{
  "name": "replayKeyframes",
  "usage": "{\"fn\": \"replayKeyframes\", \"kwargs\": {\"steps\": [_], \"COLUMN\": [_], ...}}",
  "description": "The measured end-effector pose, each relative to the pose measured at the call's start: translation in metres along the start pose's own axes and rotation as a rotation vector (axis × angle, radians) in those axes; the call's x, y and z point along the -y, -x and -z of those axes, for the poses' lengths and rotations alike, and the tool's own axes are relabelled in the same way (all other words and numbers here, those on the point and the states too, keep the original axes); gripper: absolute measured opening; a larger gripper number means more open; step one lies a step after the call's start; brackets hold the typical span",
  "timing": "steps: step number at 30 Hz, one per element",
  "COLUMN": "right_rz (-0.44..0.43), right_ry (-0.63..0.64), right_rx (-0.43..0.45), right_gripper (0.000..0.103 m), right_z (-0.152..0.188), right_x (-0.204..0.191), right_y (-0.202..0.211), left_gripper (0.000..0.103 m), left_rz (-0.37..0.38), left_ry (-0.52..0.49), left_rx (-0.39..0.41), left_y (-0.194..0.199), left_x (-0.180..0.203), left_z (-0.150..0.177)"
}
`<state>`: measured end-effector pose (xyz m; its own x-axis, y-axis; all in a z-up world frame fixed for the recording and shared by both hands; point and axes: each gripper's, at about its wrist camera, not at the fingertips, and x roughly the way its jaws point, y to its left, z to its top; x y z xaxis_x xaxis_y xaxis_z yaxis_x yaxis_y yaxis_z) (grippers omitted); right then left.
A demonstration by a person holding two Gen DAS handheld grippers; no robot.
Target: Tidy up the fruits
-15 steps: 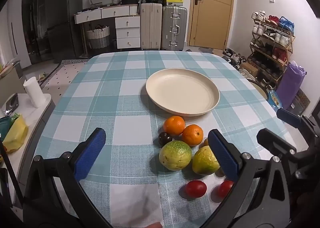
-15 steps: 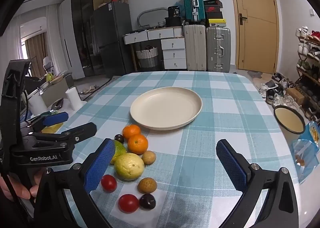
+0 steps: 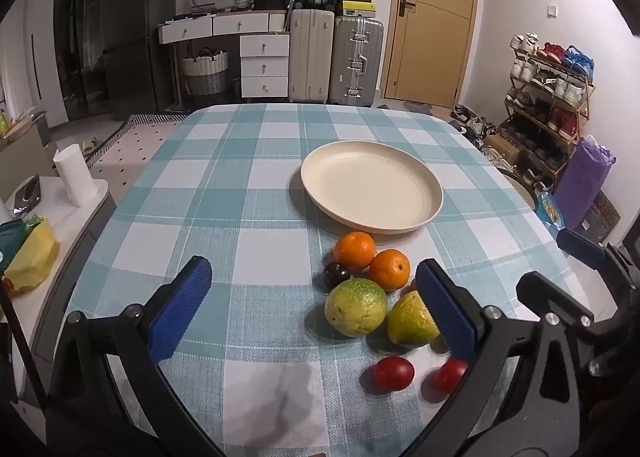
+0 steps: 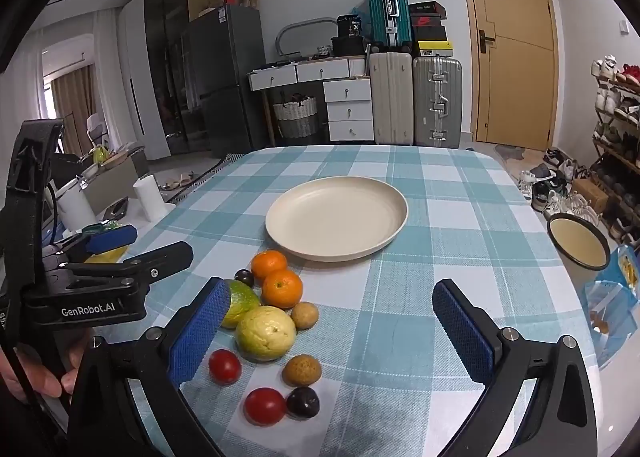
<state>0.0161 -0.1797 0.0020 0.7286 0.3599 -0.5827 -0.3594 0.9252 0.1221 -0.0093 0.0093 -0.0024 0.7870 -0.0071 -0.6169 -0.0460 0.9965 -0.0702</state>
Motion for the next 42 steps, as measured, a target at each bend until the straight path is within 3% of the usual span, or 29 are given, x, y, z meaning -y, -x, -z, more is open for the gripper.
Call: {"fn": "replayKeyframes", "kwargs": {"steps": [42], "right_rz": [0.009], "right_ry": [0.024], "right_rx": [0.006], "right_gripper": [0.103], "right_z": [0.0], "right_x": [-0.013], "right_y": [0.011], "left_gripper": [0.102], "left_rz": [0.025], "left_ry": [0.012], "left_rx": [-0.007], "left_y": [0.012], "left_x": [-0.002], "left_z": [0.009]}}
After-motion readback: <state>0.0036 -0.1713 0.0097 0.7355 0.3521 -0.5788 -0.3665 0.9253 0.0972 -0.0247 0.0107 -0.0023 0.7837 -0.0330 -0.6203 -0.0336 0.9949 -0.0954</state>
